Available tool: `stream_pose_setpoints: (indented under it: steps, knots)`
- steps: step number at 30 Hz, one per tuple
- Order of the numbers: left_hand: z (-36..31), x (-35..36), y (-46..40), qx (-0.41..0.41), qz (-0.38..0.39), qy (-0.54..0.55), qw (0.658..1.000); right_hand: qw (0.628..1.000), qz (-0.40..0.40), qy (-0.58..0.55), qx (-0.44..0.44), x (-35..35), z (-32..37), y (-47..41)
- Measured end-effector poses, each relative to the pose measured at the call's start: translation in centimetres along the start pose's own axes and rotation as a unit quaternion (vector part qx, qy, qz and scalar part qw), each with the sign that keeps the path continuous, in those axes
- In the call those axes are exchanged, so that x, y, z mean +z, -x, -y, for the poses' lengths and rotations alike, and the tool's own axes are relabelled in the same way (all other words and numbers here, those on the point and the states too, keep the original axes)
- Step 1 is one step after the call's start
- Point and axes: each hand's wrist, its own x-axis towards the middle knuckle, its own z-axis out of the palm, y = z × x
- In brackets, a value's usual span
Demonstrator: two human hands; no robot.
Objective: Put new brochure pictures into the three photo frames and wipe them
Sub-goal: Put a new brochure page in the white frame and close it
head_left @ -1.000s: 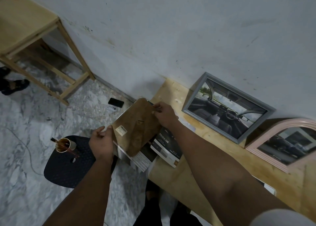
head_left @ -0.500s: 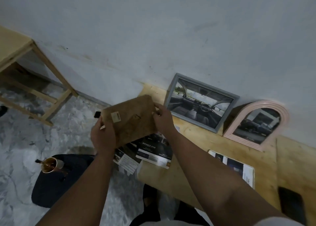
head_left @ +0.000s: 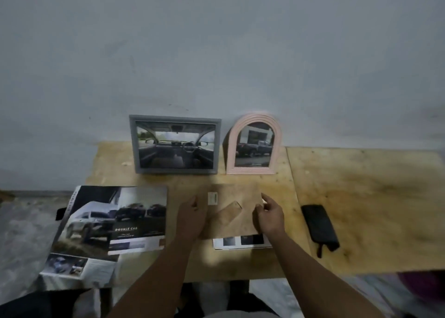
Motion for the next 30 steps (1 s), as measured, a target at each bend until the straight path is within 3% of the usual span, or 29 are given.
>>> stream_pose_setpoints:
  steps: [5,11,16,26,30]
  knots:
    - [1.6,5.2,-0.4,-0.006,0.057,-0.166,0.984,0.999,-0.017,0.012,0.026,-3.1,-5.0,-0.9]
    - [2.2,7.1,0.0,-0.053,0.031,-0.181,0.982,0.995,-0.035,0.09,0.005,-3.3,-6.5,-1.6]
    - [3.2,7.3,-0.2,0.018,0.029,-0.263,0.964,0.974,-0.02,0.223,-0.032,-3.5,-7.1,-2.1]
    - [3.8,7.0,-0.9,0.043,0.021,-0.314,0.948,0.962,-0.01,0.27,-0.043,-2.7,-8.1,-2.4]
    - [3.8,6.4,-2.1,0.056,0.076,-0.322,0.942,0.943,0.037,0.32,-0.079,-3.2,-8.2,-3.0]
